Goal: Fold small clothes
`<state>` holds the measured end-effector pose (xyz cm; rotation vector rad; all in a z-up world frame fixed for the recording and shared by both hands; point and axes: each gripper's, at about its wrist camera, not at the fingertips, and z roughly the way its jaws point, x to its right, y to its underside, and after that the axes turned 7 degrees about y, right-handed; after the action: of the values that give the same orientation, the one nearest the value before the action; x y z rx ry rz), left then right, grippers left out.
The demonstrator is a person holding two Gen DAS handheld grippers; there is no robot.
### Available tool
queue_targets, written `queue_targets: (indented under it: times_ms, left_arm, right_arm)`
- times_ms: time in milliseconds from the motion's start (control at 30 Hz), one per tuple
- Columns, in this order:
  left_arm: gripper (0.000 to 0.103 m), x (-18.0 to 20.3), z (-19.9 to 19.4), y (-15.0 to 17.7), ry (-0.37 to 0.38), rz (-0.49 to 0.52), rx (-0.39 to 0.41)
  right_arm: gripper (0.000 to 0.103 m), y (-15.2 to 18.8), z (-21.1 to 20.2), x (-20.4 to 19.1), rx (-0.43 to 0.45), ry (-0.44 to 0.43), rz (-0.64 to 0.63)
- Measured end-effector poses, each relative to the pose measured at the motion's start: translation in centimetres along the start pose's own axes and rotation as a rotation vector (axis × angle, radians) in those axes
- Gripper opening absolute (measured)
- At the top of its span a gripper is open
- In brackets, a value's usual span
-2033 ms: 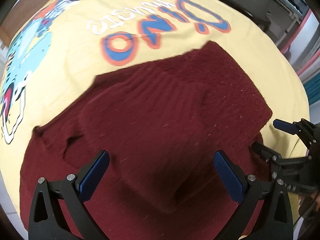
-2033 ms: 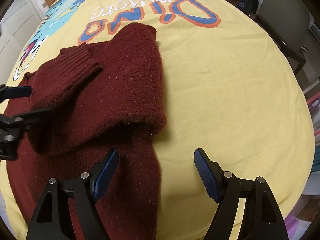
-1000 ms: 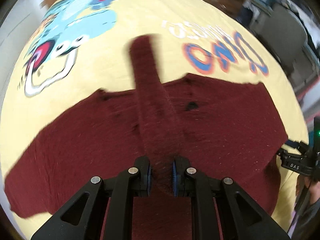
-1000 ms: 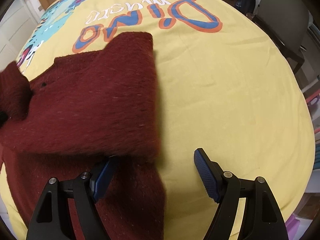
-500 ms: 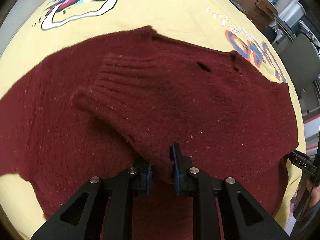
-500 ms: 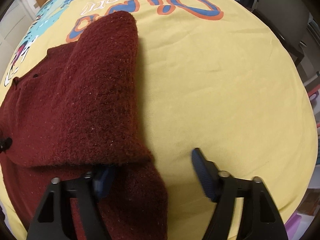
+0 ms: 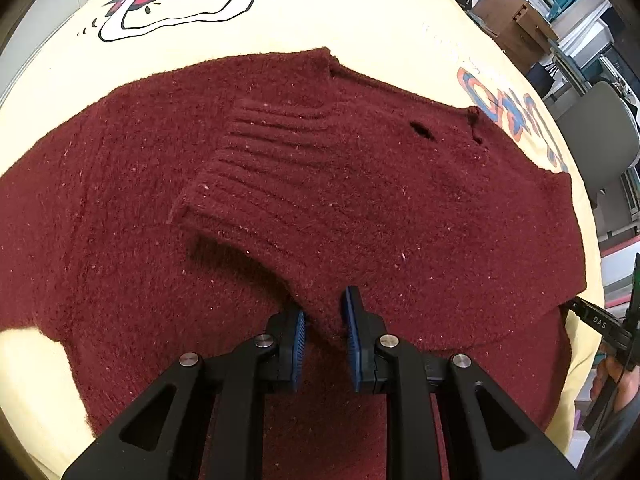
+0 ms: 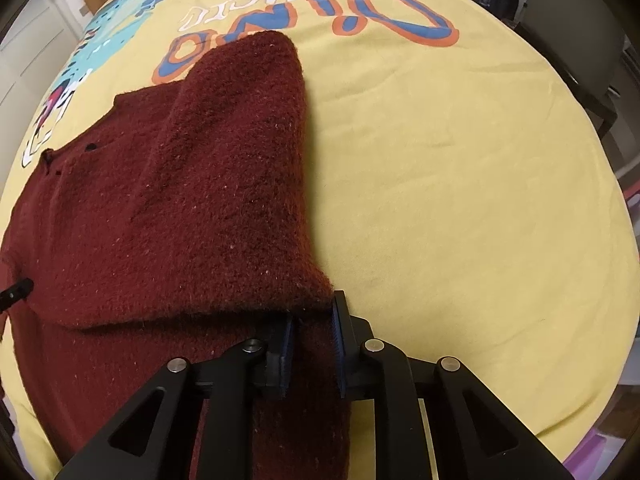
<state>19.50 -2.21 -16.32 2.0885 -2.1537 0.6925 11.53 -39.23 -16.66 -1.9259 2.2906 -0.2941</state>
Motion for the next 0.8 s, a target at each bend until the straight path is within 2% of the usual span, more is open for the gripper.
queue_targets:
  times_ms: [33,67,100,133,167,267,300,367,467,633,700,800]
  left_arm:
    - [0.027,0.4,0.4,-0.6,-0.011,0.001,-0.004]
    - [0.041,0.4,0.1,-0.9,-0.038,0.007,-0.009]
    - [0.049,0.3,-0.2,-1.1,-0.057,0.012,-0.008]
    - [0.066,0.1,-0.7,-1.5,-0.075,0.012,-0.007]
    - [0.075,-0.1,-1.1,-1.7,-0.080,0.007,-0.004]
    - [0.096,-1.5,-2.2,-2.5,-0.080,0.000,-0.011]
    - [0.099,-1.9,-2.5,-3.0,-0.084,0.002,-0.012]
    - [0.101,-2.4,-2.7,-3.9,-0.096,0.014,-0.006]
    - [0.101,-2.6,-2.1,-5.3,-0.107,0.029,-0.024]
    - [0.101,-1.7,1.6,-7.2,-0.173,0.108,-0.074]
    - [0.100,-1.5,3.6,-7.5,-0.184,0.118,-0.121]
    - [0.092,-1.0,5.0,-7.0,-0.171,0.132,-0.137]
  right_arm:
    - [0.026,0.0,-0.1,-0.1,-0.006,0.010,-0.007]
    - [0.031,0.0,-0.3,-0.2,-0.006,0.021,-0.013]
    - [0.036,0.2,-0.5,-0.4,-0.005,0.029,-0.021]
    - [0.050,0.3,-0.7,-0.5,0.000,0.041,-0.031]
    - [0.063,0.3,-0.9,-0.5,0.005,0.046,-0.035]
    - [0.067,0.5,-1.6,-0.6,0.017,0.040,-0.043]
    - [0.067,0.6,-1.7,-0.6,0.017,0.037,-0.042]
    - [0.071,0.7,-2.1,-0.5,0.015,0.038,-0.043]
    - [0.072,1.5,-2.7,-0.4,0.017,0.042,-0.056]
    - [0.072,1.8,-2.6,-0.1,-0.001,0.050,-0.043]
    - [0.072,1.9,-2.5,0.2,-0.008,0.051,-0.034]
    - [0.072,1.9,-2.4,0.2,-0.011,0.057,-0.042]
